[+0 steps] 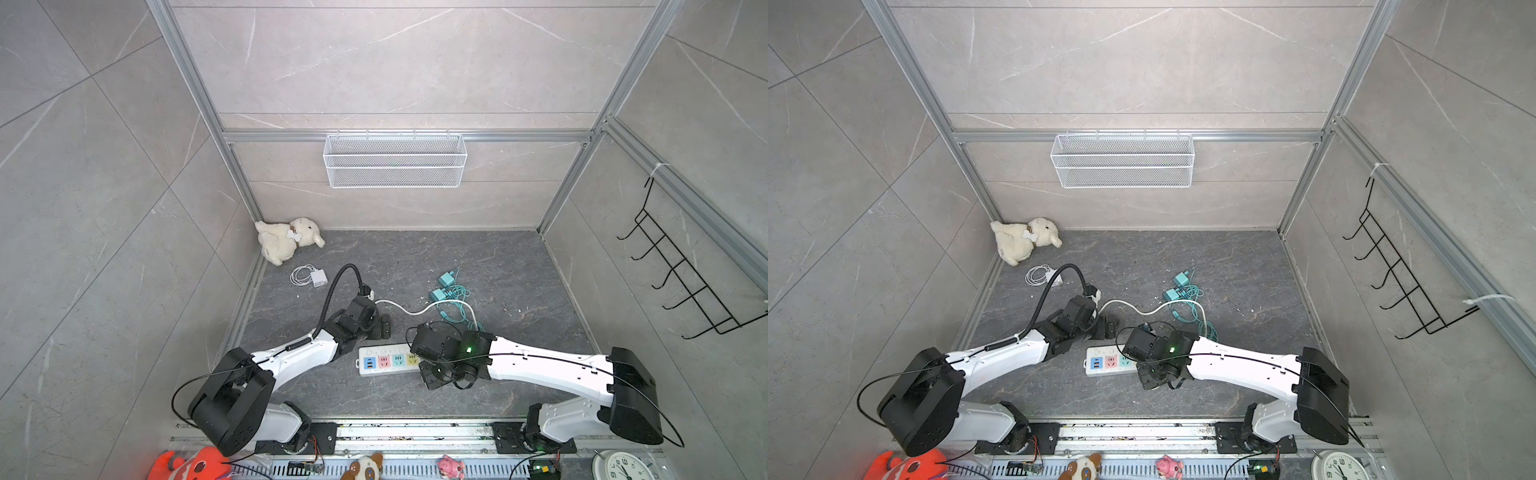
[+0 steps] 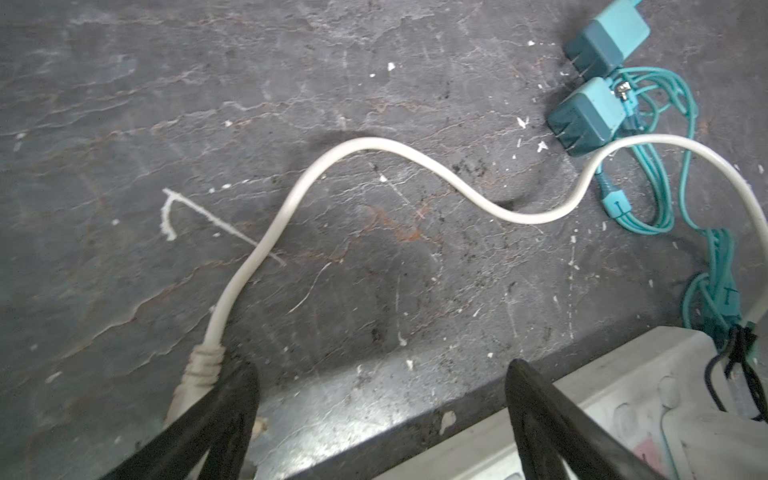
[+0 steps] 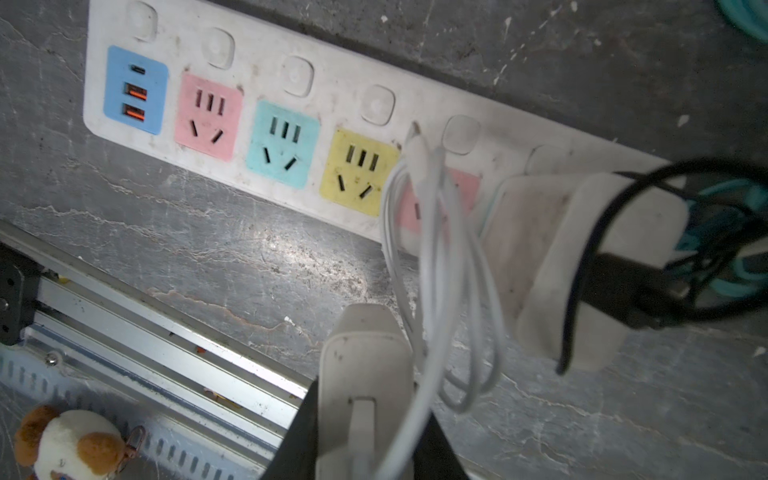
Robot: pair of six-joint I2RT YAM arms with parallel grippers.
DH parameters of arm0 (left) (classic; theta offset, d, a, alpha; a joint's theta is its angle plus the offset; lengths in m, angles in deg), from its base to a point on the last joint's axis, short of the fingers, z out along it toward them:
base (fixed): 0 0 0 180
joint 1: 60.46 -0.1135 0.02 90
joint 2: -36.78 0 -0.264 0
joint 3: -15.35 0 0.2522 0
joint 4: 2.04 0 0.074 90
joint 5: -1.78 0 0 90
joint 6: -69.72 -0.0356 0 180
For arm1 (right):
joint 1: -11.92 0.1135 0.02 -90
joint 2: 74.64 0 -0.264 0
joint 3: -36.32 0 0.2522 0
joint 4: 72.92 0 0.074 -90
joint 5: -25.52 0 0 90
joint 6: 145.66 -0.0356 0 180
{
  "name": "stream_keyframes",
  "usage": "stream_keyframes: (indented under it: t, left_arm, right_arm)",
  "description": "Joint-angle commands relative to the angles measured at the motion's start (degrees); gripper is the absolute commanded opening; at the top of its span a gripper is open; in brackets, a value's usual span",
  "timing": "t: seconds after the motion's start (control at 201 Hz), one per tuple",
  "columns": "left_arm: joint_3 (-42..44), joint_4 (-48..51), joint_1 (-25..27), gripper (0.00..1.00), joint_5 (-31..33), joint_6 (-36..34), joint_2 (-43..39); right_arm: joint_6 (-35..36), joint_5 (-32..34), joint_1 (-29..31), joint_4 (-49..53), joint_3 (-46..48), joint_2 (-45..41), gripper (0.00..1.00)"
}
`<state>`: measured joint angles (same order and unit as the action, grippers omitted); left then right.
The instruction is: Insert the plug
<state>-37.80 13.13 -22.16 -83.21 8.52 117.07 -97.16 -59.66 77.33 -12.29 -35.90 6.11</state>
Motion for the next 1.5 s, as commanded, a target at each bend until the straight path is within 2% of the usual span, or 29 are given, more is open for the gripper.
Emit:
stream_keyframes:
  t: [0.0,0.533,0.787,1.18,1.369,1.499]
  left_arm:
    - [-1.7,-1.4,-0.1,0.94,-3.0,-2.6,1.6]
    - [1.8,-3.2,1.9,0.88,-6.7,-0.4,4.2]
    - [5.4,-6.1,3.4,0.87,-8.0,1.9,4.6]
    - [3.1,-11.6,5.8,0.85,-11.8,3.4,11.8]
    - [-1.2,-13.9,7.7,0.83,-13.6,4.7,16.6]
    - [-1.5,-16.2,8.8,0.83,-13.6,6.0,17.3]
  right_arm:
    - [-2.0,2.1,0.2,0.3,1.3,-0.9,0.1]
    - [-1.0,3.2,-4.6,-2.8,4.2,3.7,0.09]
    - [3.0,4.8,-10.2,-3.3,3.4,6.4,0.09]
    - [15.5,3.0,-22.5,-6.8,-8.9,17.9,0.08]
    - [17.9,0.7,-26.6,-8.9,-13.2,23.1,0.08]
    - [18.1,-0.1,-27.2,-9.1,-13.1,22.0,0.08]
